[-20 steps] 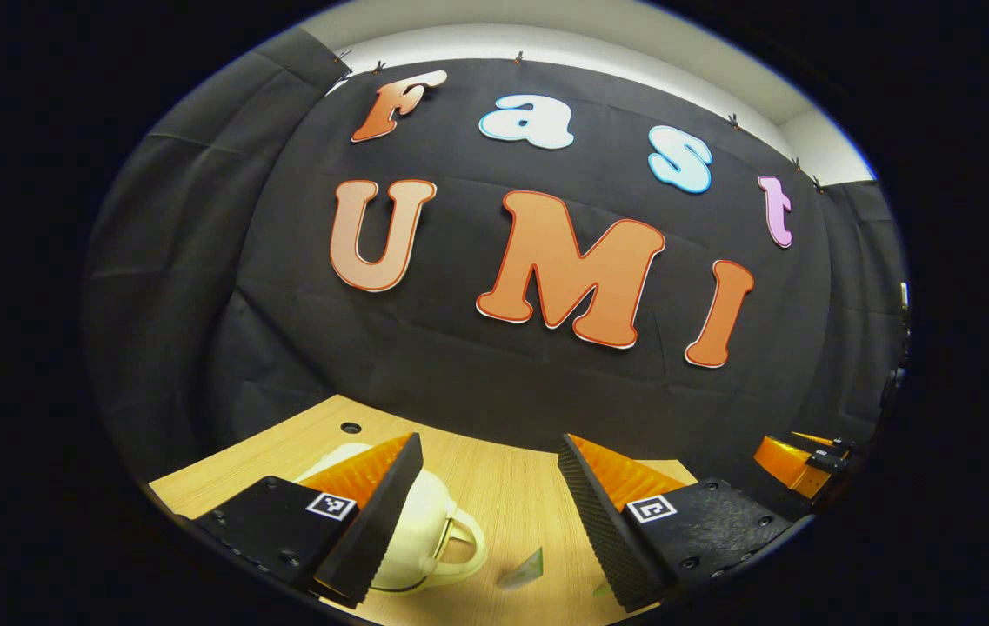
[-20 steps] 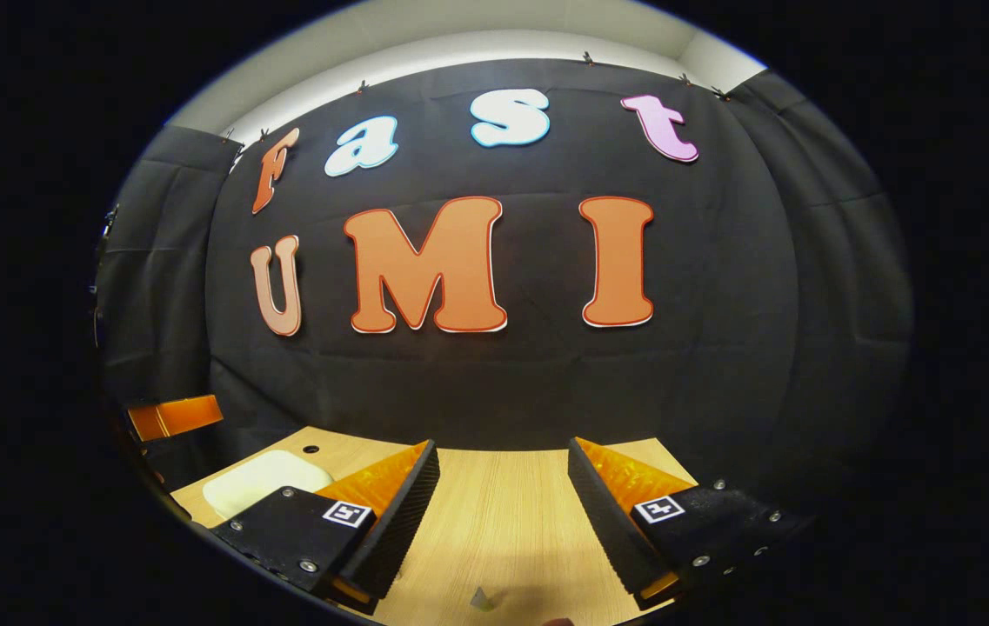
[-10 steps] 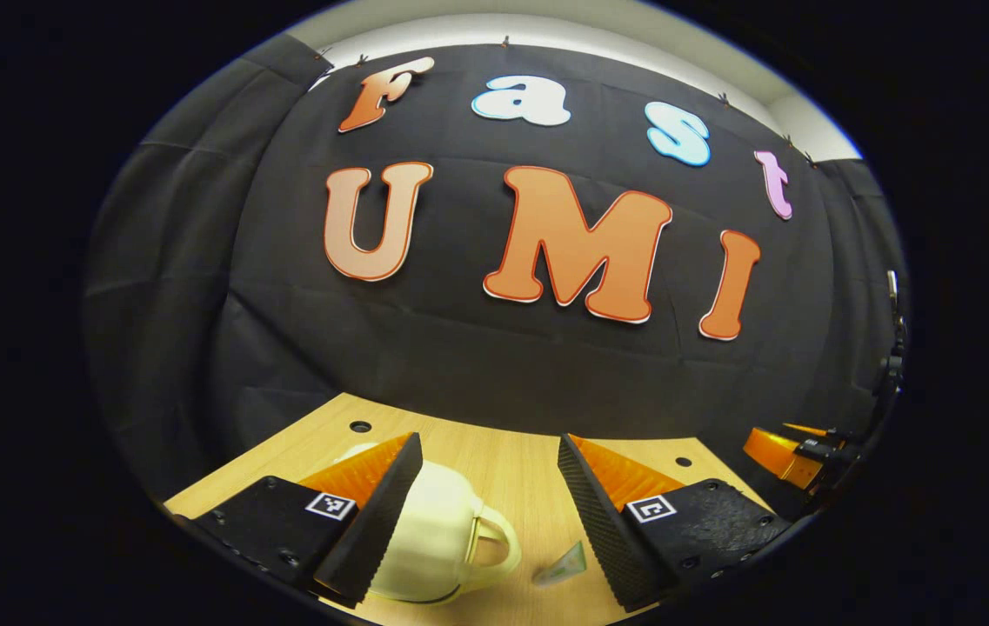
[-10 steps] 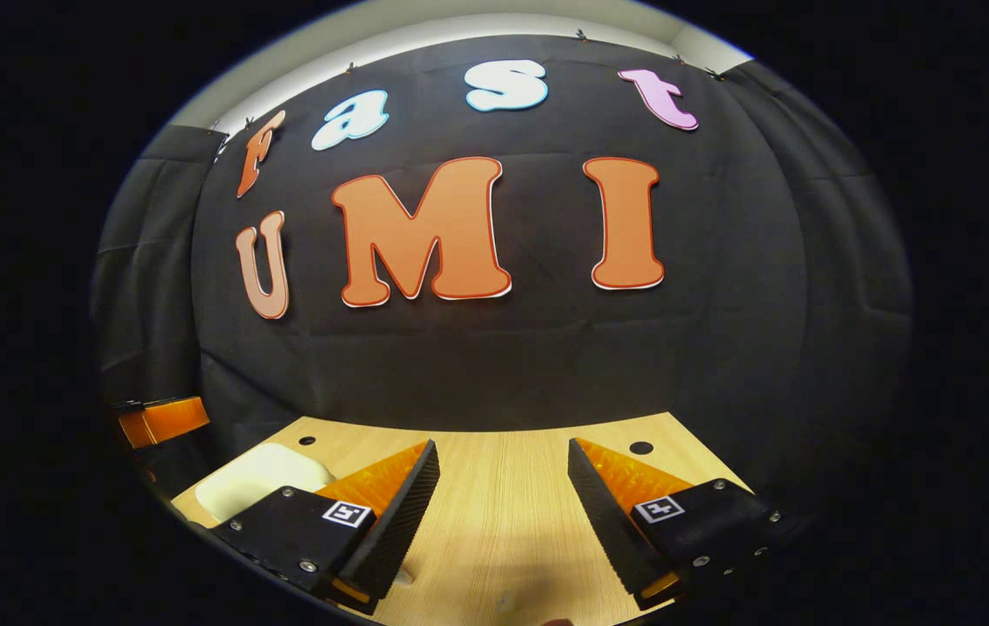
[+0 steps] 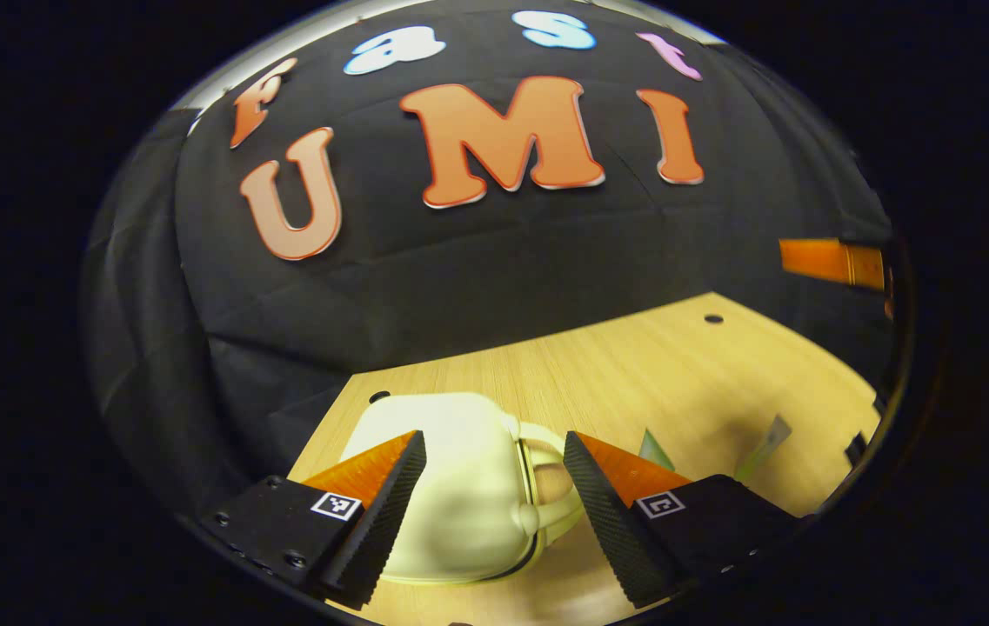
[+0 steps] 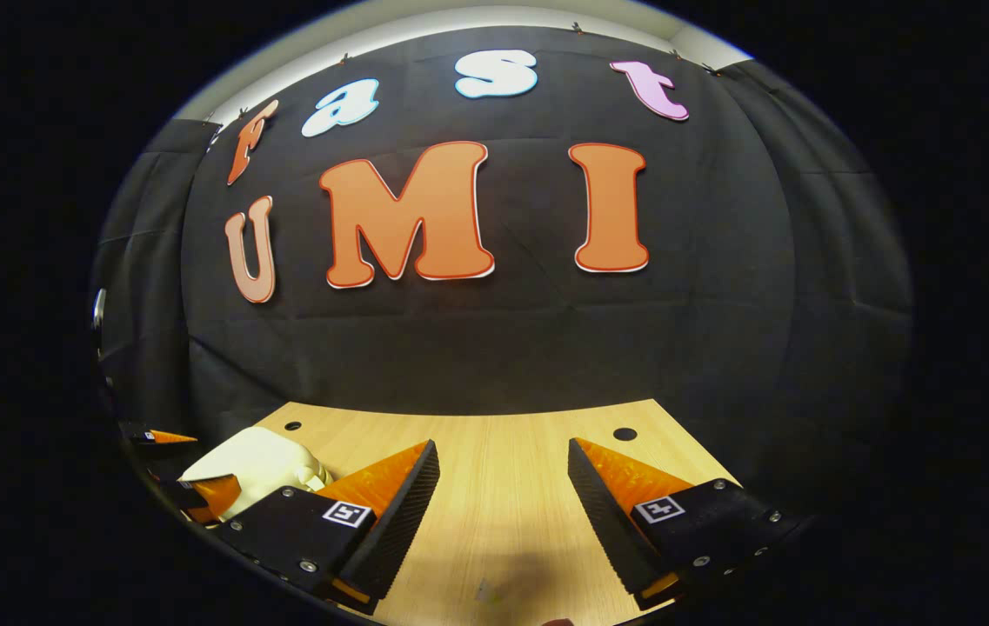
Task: First open the suitcase, pack the skin care products into it, and then close the suitcase.
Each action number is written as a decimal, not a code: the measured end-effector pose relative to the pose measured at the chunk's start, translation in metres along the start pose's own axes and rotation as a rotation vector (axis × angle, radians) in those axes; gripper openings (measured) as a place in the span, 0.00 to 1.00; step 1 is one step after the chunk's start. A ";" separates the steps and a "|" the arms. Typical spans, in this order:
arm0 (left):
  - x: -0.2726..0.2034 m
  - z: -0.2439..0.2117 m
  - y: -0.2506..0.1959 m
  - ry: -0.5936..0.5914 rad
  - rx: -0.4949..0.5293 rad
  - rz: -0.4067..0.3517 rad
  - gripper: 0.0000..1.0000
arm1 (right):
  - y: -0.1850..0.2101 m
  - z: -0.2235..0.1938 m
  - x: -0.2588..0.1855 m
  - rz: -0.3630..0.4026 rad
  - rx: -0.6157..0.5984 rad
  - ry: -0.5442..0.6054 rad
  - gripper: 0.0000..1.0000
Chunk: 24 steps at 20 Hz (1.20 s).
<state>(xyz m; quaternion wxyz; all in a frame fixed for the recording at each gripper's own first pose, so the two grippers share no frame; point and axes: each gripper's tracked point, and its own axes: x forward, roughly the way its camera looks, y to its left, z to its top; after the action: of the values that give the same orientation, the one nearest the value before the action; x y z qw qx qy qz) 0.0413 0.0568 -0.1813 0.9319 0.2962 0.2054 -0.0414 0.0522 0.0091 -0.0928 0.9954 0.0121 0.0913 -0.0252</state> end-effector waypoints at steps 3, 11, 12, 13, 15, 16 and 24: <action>0.007 -0.029 -0.016 0.059 0.199 -0.041 0.99 | -0.013 -0.006 -0.003 -0.023 0.005 0.015 0.94; 0.025 -0.070 -0.042 0.174 0.649 -0.102 0.98 | -0.037 -0.012 -0.010 -0.064 0.014 0.034 0.94; 0.026 -0.073 -0.044 0.184 0.694 -0.102 0.98 | -0.040 -0.014 -0.010 -0.069 0.015 0.037 0.94; 0.028 -0.075 -0.048 0.191 0.729 -0.102 0.99 | -0.042 -0.015 -0.010 -0.072 0.017 0.042 0.94; 0.037 -0.079 -0.052 0.214 0.776 -0.107 0.99 | -0.043 -0.016 -0.009 -0.075 0.019 0.051 0.94; 0.040 -0.083 -0.052 0.229 0.793 -0.110 0.98 | -0.046 -0.017 -0.010 -0.076 0.017 0.053 0.94; 0.078 -0.085 -0.054 0.279 0.907 -0.120 0.98 | -0.058 -0.023 -0.010 -0.102 0.011 0.078 0.94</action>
<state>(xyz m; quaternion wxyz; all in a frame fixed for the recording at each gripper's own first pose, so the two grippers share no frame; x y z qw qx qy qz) 0.0711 0.0638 -0.3045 0.6679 0.6635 0.3066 -0.1401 0.0354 -0.0476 -0.1152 0.9885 0.0139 0.1303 -0.0758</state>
